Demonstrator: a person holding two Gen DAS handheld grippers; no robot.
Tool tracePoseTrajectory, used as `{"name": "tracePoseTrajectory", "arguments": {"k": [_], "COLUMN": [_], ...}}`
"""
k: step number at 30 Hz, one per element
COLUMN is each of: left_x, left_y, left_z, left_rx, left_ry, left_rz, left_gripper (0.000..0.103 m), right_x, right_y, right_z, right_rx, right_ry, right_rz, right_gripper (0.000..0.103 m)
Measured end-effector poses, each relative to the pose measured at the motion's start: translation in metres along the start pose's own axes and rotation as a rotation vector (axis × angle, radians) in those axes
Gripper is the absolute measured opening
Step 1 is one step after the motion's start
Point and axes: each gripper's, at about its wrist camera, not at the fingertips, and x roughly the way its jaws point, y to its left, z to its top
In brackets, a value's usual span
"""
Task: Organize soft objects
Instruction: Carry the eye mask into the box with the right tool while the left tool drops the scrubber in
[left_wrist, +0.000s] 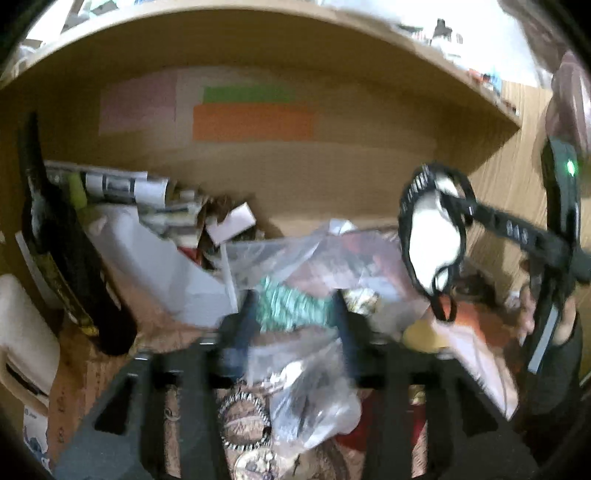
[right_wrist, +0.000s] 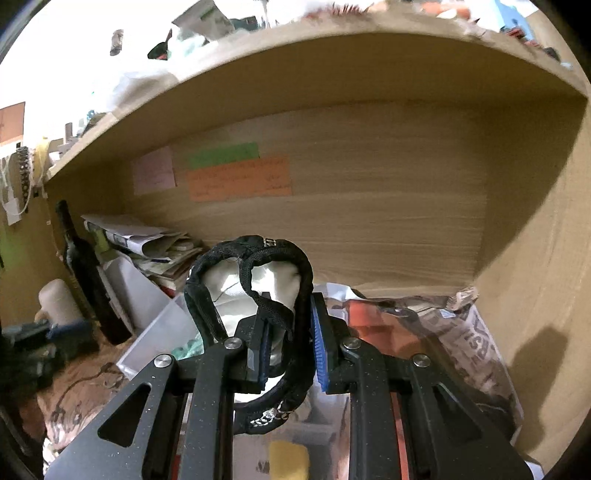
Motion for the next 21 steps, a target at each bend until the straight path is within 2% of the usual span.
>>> {"name": "tracePoseTrajectory", "arguments": {"k": [1, 7, 13, 15, 16, 21], "left_x": [0.001, 0.015, 0.040, 0.047, 0.049, 0.045], "left_y": [0.000, 0.003, 0.002, 0.004, 0.004, 0.005], "left_z": [-0.004, -0.033, -0.060, -0.064, -0.064, -0.060], "left_rx": [0.002, -0.009, -0.038, -0.050, -0.053, -0.052], "left_ry": [0.005, 0.119, 0.215, 0.227, 0.234, 0.206], "left_rz": [0.007, -0.031, -0.062, -0.074, -0.084, -0.084], "left_gripper": [0.059, 0.060, 0.059, 0.046, 0.034, 0.020], "right_x": [0.006, 0.027, 0.052, 0.059, 0.063, 0.078], "right_y": [0.000, 0.006, 0.008, 0.008, 0.009, 0.009], "right_z": [0.001, 0.005, 0.005, 0.004, 0.003, -0.003], "right_rx": [0.002, 0.001, 0.011, 0.008, 0.003, -0.014], "right_ry": [0.005, 0.018, 0.070, 0.089, 0.099, 0.154], "right_rz": [-0.001, -0.017, -0.006, -0.005, -0.007, 0.000], "right_gripper": [0.018, 0.018, 0.018, 0.018, 0.018, 0.018]}}
